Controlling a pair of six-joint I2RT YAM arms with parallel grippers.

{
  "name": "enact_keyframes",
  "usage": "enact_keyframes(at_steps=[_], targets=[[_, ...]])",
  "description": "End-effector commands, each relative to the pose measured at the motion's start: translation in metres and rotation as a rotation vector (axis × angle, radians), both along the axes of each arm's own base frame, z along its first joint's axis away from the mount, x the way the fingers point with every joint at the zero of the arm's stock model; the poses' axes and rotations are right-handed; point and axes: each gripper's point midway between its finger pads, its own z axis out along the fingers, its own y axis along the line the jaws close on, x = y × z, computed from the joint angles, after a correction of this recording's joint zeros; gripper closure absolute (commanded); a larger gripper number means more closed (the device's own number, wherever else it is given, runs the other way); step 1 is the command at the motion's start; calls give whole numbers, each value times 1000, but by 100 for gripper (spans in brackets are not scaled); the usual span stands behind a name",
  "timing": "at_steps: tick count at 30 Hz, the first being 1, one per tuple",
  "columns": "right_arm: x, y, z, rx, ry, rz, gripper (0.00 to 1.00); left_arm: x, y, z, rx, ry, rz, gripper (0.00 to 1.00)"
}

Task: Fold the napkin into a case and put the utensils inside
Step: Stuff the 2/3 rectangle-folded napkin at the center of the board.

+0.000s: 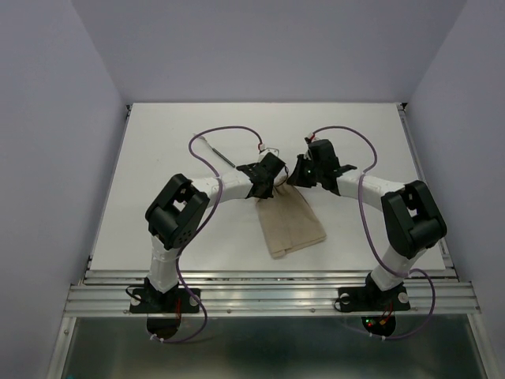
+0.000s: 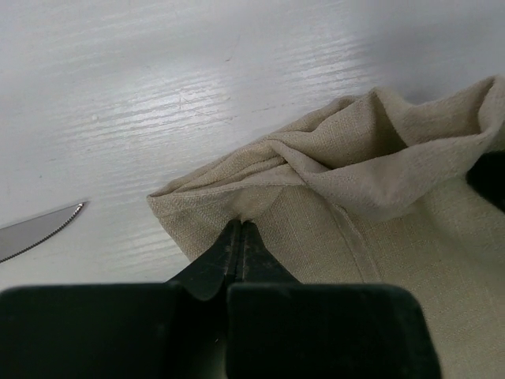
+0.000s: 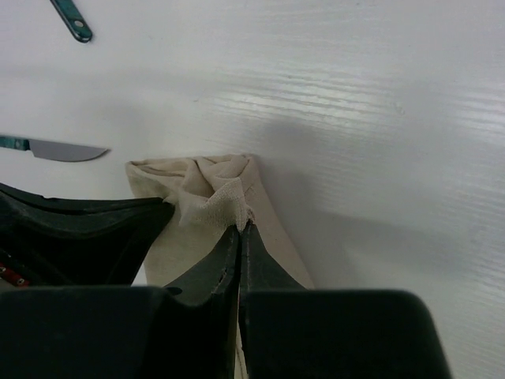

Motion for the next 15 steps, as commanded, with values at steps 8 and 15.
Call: enact_keyframes(at_steps=[8, 15], targets=[[-8, 43, 28, 109, -35, 24, 99, 8, -14, 16, -54, -13, 6, 100], [-12, 59, 28, 135, -7, -11, 99, 7, -11, 14, -47, -8, 16, 100]])
